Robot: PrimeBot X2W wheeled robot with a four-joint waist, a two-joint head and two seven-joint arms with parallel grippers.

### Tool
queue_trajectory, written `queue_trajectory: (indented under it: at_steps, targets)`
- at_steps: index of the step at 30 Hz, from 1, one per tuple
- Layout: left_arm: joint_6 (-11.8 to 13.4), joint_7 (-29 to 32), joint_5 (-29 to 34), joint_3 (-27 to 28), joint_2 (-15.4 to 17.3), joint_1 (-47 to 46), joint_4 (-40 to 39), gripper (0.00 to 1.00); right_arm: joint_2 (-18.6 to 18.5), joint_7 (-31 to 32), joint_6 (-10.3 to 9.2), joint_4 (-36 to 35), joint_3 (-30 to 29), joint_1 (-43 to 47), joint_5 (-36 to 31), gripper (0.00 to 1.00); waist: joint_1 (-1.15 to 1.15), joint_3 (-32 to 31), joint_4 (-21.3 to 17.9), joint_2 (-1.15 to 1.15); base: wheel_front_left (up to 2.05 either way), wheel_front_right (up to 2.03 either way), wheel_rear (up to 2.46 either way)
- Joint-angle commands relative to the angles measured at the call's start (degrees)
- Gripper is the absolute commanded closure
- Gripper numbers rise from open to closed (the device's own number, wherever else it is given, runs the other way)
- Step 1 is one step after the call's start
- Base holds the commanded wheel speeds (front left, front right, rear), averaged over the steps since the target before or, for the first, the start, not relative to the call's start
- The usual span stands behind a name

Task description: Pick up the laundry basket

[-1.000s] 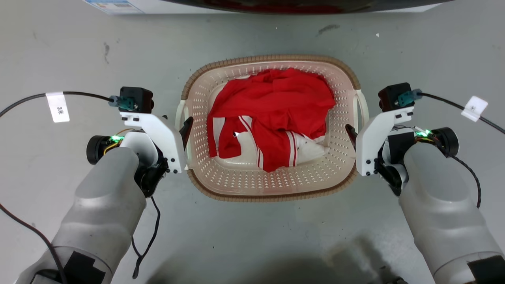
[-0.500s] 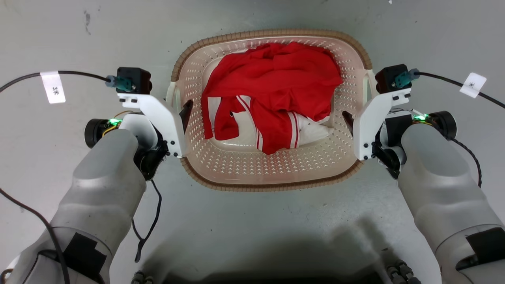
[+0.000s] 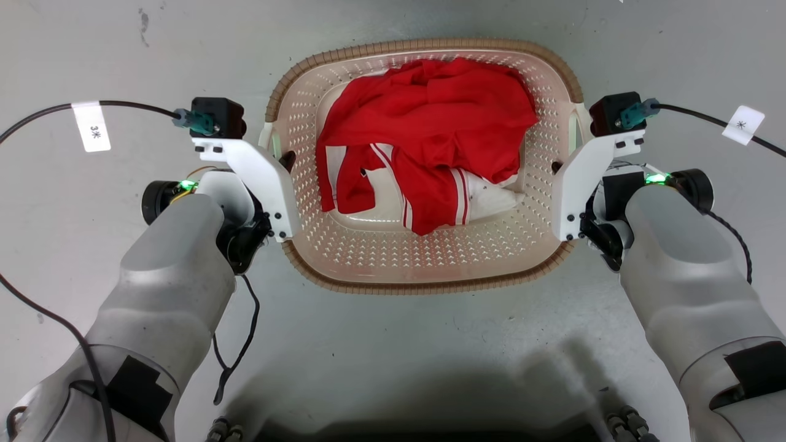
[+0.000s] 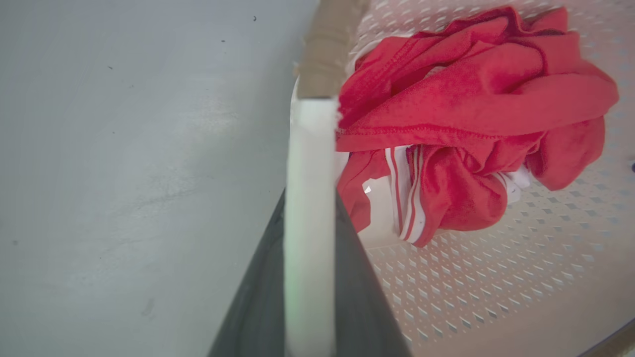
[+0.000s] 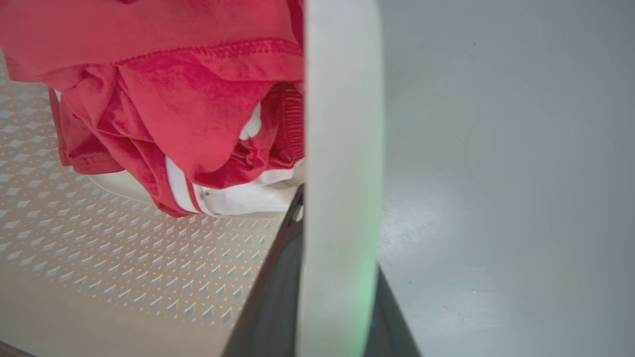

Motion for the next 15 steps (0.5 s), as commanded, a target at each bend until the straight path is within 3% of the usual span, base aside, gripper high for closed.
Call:
queue_trajectory:
  at_steps: [1, 15]
  targets:
    - [0.1, 0.3, -0.6, -0.7, 0.3, -0.6, 0.1, 1.00, 0.0, -0.3, 0.00, 0.4, 0.6, -0.6, 0.4, 1.00, -0.01, -0.2, 0.0, 0.00, 0.00, 0.00, 0.00]
    - [0.1, 5.8, -5.1, -4.8, 0.1, 1.1, 1.1, 1.00, 0.1, 5.1, 0.01, 0.8, 6.4, 1.6, 6.4, 1.00, -0.01, -6.6, 0.1, 0.00, 0.00, 0.00, 0.00]
